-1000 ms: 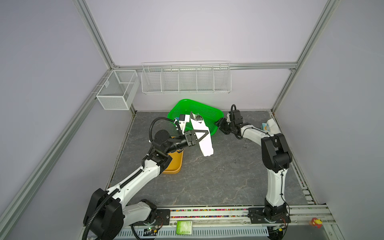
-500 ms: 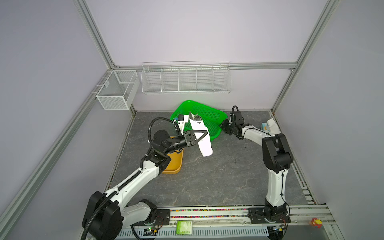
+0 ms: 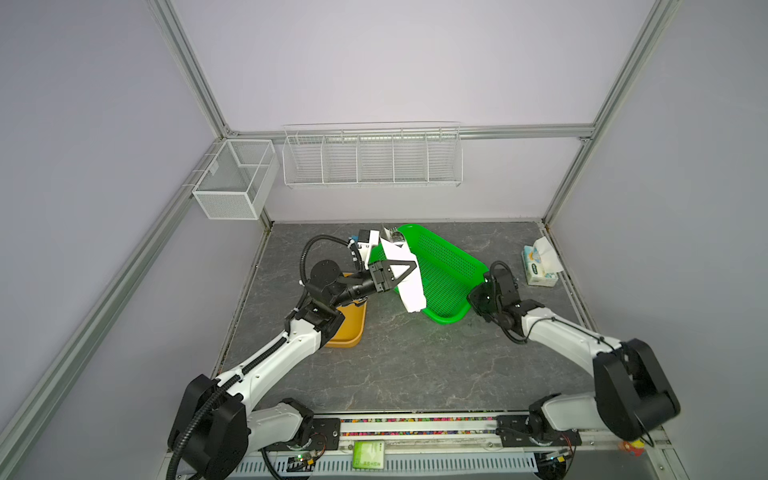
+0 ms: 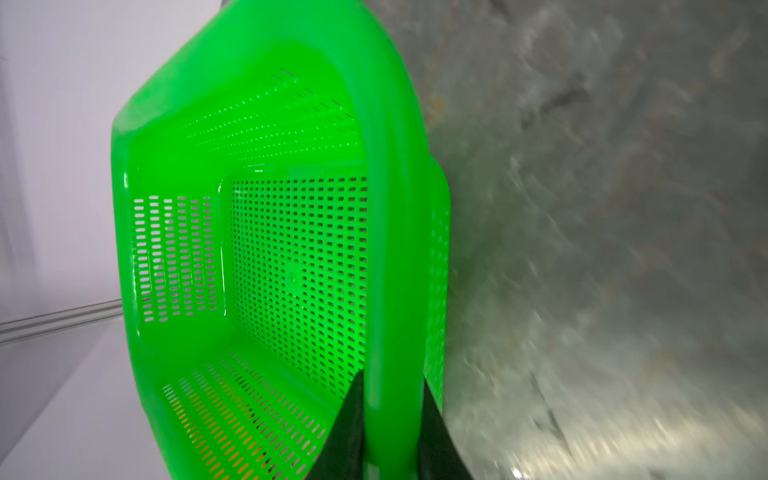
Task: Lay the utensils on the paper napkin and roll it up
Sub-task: 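Grasp the green basket rim with the right gripper and pull it closer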
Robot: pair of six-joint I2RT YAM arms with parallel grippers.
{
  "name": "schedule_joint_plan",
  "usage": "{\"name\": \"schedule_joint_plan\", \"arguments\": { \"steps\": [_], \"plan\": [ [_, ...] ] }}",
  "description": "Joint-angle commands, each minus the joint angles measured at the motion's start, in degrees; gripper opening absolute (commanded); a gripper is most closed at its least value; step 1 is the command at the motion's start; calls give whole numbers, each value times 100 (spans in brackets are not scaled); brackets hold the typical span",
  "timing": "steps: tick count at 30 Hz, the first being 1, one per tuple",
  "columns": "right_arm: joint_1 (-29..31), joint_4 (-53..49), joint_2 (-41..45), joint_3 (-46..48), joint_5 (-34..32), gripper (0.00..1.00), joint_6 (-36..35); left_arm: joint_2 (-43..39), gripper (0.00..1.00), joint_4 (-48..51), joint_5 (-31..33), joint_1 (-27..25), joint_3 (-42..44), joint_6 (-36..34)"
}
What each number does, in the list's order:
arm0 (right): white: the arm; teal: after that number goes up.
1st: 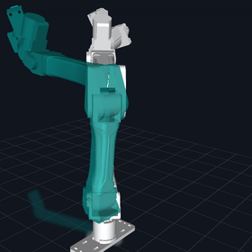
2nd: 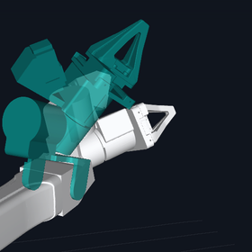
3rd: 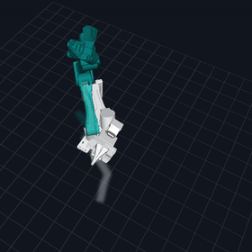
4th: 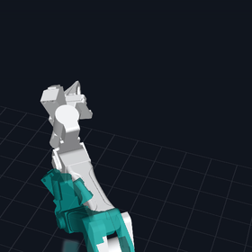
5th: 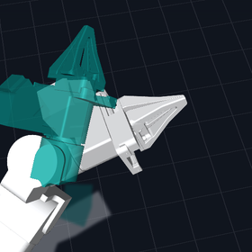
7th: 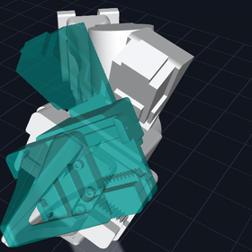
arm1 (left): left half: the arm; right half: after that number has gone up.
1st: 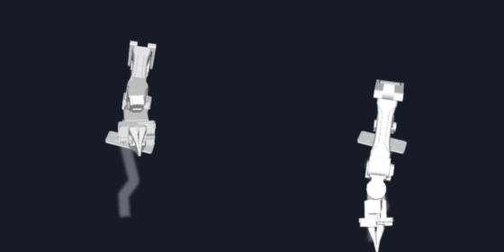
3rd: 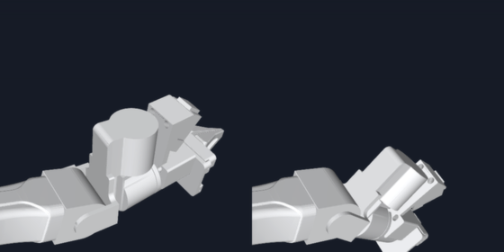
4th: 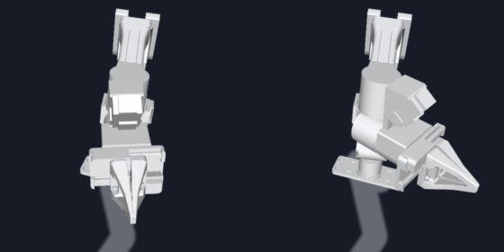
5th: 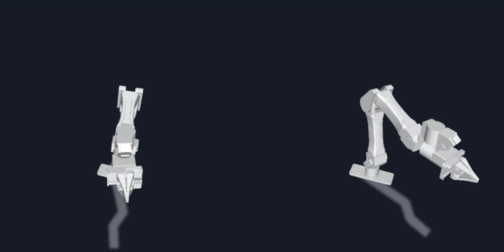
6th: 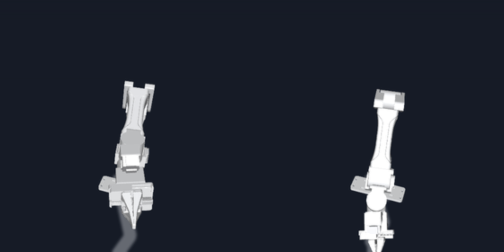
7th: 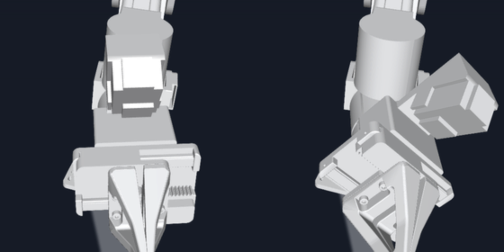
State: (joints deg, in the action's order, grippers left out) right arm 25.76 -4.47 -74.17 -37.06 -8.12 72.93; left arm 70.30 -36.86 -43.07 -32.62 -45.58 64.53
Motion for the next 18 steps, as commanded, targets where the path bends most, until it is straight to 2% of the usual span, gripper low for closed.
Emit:
{"name": "schedule_joint_plan", "arguments": {
  "steps": [1, 4, 6, 8, 10, 15, 18],
  "plan": [
    [679, -578, 880, 798, -1117, 17, 1760, 87, 0, -464, 53, 27, 66, 111],
    [1687, -1030, 1655, 1304, -1995, 17, 3031, 212, 0, -513, 88, 28, 73, 177],
    [2221, -1401, 1905, 1322, -2588, 16, 3657, 301, 0, -620, 88, 28, 68, 241],
    [2699, -1992, 1905, 1094, -2947, 17, 4221, 392, 0, -709, 84, 28, 56, 300],
    [2933, -2264, 1728, 927, -3025, 22, 4687, 494, 0, -796, 64, 28, 34, 361],
    [3087, -2188, 1249, 680, -2759, 25, 4675, 601, 0, -898, 75, 28, 59, 465],
    [3099, -2317, 1396, 691, -2887, 38, 4442, 615, 0, -808, 107, 28, 106, 440]
  ]
}}
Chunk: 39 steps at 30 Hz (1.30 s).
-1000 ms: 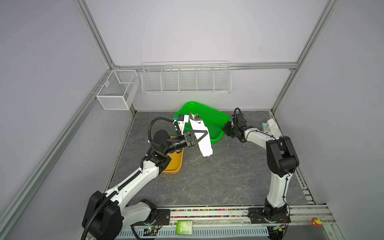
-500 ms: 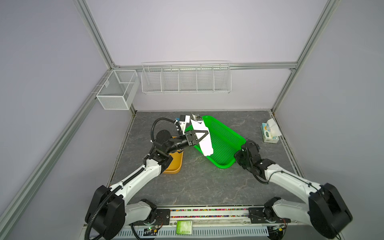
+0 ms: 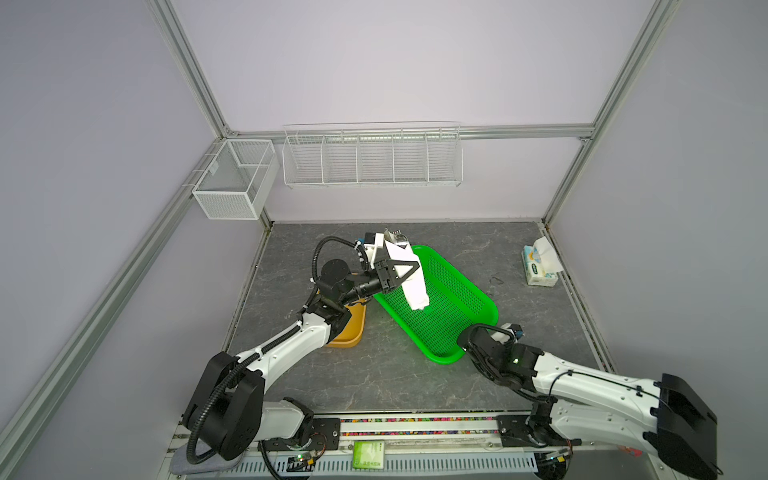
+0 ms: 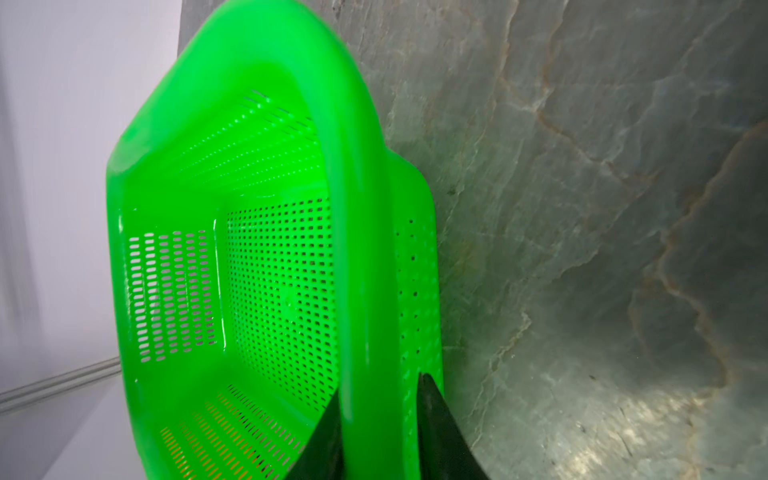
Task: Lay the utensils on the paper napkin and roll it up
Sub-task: 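Grasp the green basket rim with the right gripper and pull it closer, then carry the bundle over the basket with the left gripper while the right holds it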
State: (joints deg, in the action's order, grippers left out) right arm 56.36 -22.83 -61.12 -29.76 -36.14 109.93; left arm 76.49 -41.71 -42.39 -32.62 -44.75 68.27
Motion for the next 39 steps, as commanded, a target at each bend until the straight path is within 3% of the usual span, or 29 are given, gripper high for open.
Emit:
{"name": "schedule_joint_plan", "arguments": {
  "steps": [1, 4, 6, 8, 11, 14, 18, 19, 21, 23, 24, 26, 28, 34, 39],
  "plan": [
    [30, -648, 210, -51, -165, 44, 717, 4, 0, -291, 68, 28, 36, 55],
    [14, -1281, 630, -168, -514, 61, 418, 81, 0, -167, 139, 25, 47, 29],
    [-95, -1440, 915, -219, -680, 69, -269, 153, 0, -199, 168, 26, 47, 52],
    [-329, -1550, 1229, -321, -675, 74, -1215, 243, 0, -260, 155, 19, 18, 102],
    [-1148, -1050, 1611, -416, -78, 78, -3603, 314, 0, -282, 118, 12, -36, 134],
    [-2397, -325, 1550, -583, 1569, 82, -5812, 357, 0, -226, 70, -3, -76, 119],
    [-4200, -410, 231, -1476, 4505, 84, -8110, 423, 0, -173, -21, -42, -126, 110],
    [-4420, -687, -256, -1847, 4967, 82, -8645, 435, 0, -153, -34, -60, -128, 108],
    [-4855, -1296, -1110, -2686, 5277, 75, -9333, 468, 0, -139, -41, -77, -130, 115],
    [-4978, -1595, -1798, -3295, 5843, 75, -10009, 495, 0, -119, -58, -105, -139, 133],
    [-5026, -1734, -2158, -3606, 6061, 69, -10266, 507, 0, -137, -52, -125, -132, 134],
    [-5053, -1892, -2643, -3998, 6017, 69, -10396, 539, 0, -118, -39, -156, -138, 134],
    [-5064, -1860, -3047, -4219, 6444, 68, -10574, 629, 0, -113, -22, -195, -146, 151],
    [-5065, -1758, -3703, -4495, 6660, 66, -10571, 1033, 0, -130, 46, -310, -232, 200],
    [-5063, -1711, -3846, -4313, 6900, 48, -10507, 1459, 0, -186, 118, -359, -328, 276]
  ]
}}
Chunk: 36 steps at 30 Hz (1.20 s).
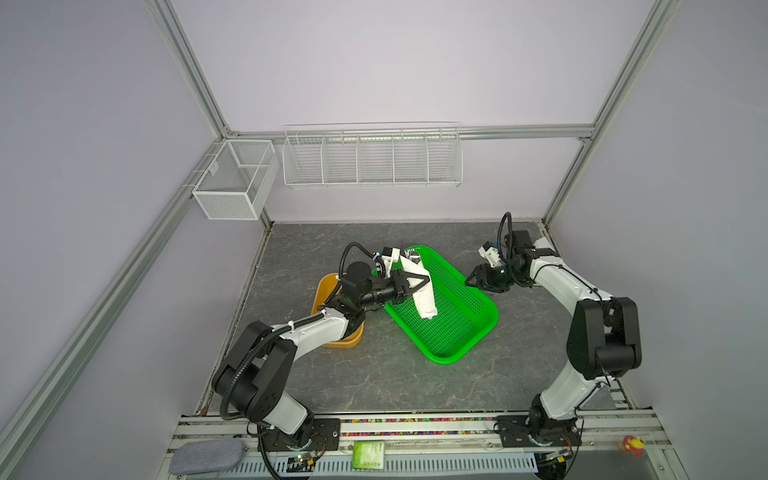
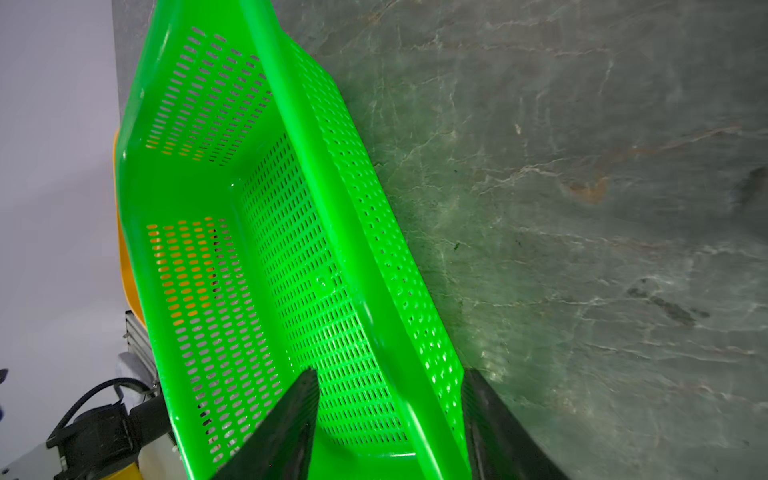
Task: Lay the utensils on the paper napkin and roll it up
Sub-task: 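Carry the bundle over the basket with the left gripper while the right holds it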
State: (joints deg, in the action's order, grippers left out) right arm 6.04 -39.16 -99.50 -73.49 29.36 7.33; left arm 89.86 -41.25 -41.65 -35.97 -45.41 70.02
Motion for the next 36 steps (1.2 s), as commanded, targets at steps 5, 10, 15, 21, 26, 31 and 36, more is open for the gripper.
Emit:
{"name": "schedule_joint_plan", "arguments": {
  "steps": [5, 10, 15, 21, 26, 31, 36],
  "plan": [
    [-33, 187, 312, 488, 56, 35, 34, 568, 0, -383, -3, -34, -430, 189],
    [-33, 628, 799, 1039, 18, 28, 563, 1076, 0, -244, -21, -36, -787, 188],
    [-2, 1028, 1378, 1614, -130, 24, 1324, 1534, 0, 270, 7, -57, -1188, -56],
    [88, 1475, 1989, 2238, -91, 25, 1888, 2104, 0, 746, -102, -197, -1786, -371],
    [160, 1548, 2180, 2569, -121, 23, 2063, 2425, 0, 1324, 183, -306, -2036, -656],
    [225, 1623, 2241, 2706, 23, 23, 2092, 2628, 0, 1891, 355, -349, -2238, -917],
    [317, 1639, 2319, 2736, 58, 24, 2144, 2813, 0, 2104, 541, -407, -2388, -956]
  ]
}}
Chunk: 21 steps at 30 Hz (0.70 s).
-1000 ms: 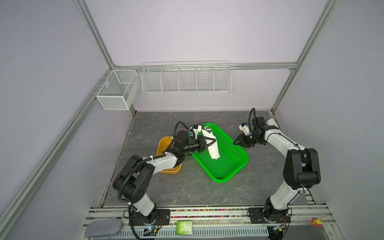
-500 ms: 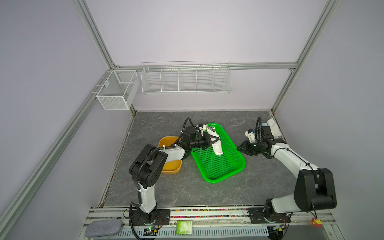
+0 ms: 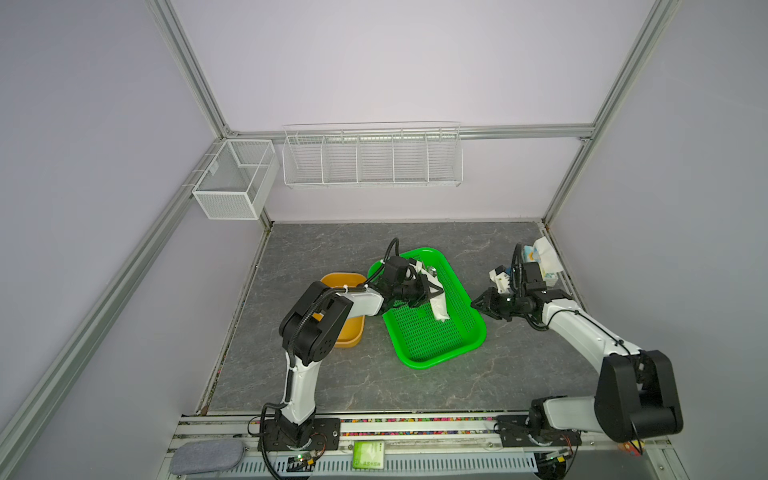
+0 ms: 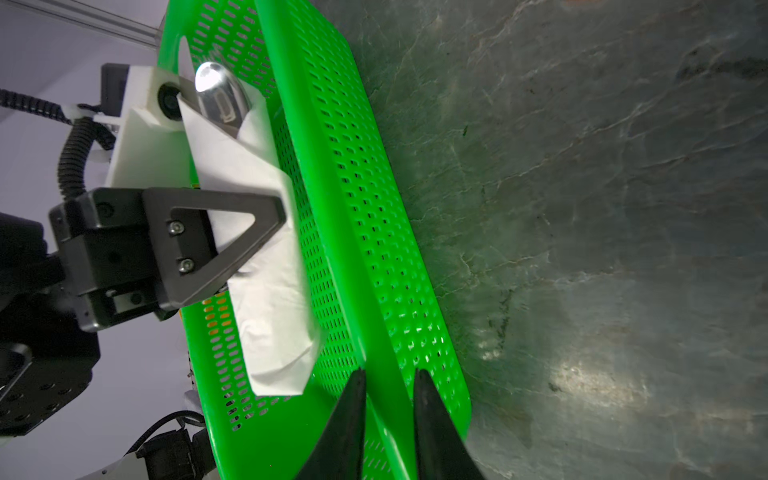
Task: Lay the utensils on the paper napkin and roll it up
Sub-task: 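Carry the bundle over the basket with the left gripper while the right holds it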
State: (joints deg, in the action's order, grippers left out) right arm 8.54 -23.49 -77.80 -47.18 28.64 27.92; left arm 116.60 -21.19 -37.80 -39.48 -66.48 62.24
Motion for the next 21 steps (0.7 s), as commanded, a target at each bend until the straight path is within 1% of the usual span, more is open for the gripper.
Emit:
{"name": "schedule_joint_plan", "arguments": {
  "steps": [1, 8, 12, 19, 20, 21],
  "plan": [
    [78, 79, 164, 104, 128, 24, 96, 182, 0, 104, 199, -68, -307, -153],
    [139, 137, 144, 120, 175, 24, 99, 441, 0, 651, 612, -182, -627, -189],
    [231, 195, 76, 132, 273, 23, 117, 624, 0, 644, 650, -208, -773, -149],
    [289, 230, 69, 183, 283, 19, 203, 834, 0, 230, 604, -218, -745, -63],
    [461, 238, 70, 187, 276, 18, 220, 876, 0, 191, 575, -218, -750, -63],
    [478, 244, 64, 200, 273, 18, 241, 904, 0, 151, 558, -218, -745, 108]
  ]
}}
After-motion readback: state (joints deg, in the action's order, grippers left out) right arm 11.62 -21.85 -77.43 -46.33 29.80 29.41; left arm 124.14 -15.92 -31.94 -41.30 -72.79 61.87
